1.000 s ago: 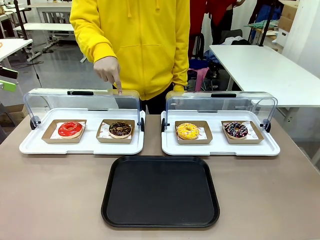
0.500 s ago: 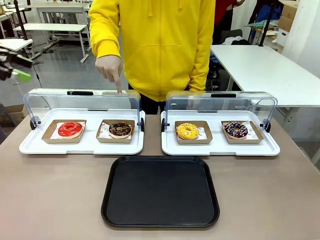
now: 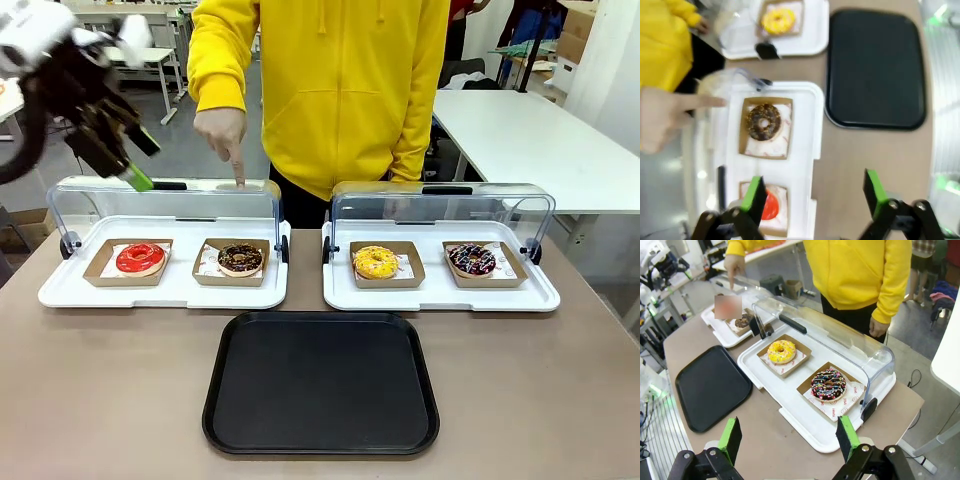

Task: Move the second donut from the left to the tray.
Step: Pick up the Paper togo box containing the Donut indicated by the person and place it on the Handle tray.

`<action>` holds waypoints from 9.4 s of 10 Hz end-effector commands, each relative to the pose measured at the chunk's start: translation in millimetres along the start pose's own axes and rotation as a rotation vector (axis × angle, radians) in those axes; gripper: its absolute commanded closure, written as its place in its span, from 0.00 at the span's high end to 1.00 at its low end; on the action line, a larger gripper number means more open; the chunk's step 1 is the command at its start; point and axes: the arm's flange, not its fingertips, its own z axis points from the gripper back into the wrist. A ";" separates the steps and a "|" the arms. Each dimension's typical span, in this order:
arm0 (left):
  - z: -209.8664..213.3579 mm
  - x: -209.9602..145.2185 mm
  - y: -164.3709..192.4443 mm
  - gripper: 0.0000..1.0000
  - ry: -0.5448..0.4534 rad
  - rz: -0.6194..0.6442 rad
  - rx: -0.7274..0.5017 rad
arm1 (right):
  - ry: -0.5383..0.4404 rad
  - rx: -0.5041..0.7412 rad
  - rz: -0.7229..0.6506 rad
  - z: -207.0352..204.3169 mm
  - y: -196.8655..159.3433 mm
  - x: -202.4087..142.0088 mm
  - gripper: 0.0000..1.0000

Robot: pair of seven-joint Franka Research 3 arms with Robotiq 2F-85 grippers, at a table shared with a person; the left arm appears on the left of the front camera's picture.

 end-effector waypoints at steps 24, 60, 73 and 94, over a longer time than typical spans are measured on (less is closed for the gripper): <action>-220.6 -28.5 60.6 1.00 0.308 -0.128 -0.033 | -0.031 0.005 0.024 0.0 -2.5 2.9 1.00; -233.3 -52.2 61.9 0.02 0.364 -0.125 -0.013 | -0.031 0.005 0.024 0.0 -2.5 2.9 1.00; -163.8 21.2 -105.7 0.02 0.285 -0.077 0.144 | -0.031 0.005 0.024 0.0 -2.5 2.9 1.00; -299.1 115.6 -208.0 0.02 0.346 -0.182 -0.021 | -0.031 0.005 0.024 0.0 -2.5 2.9 1.00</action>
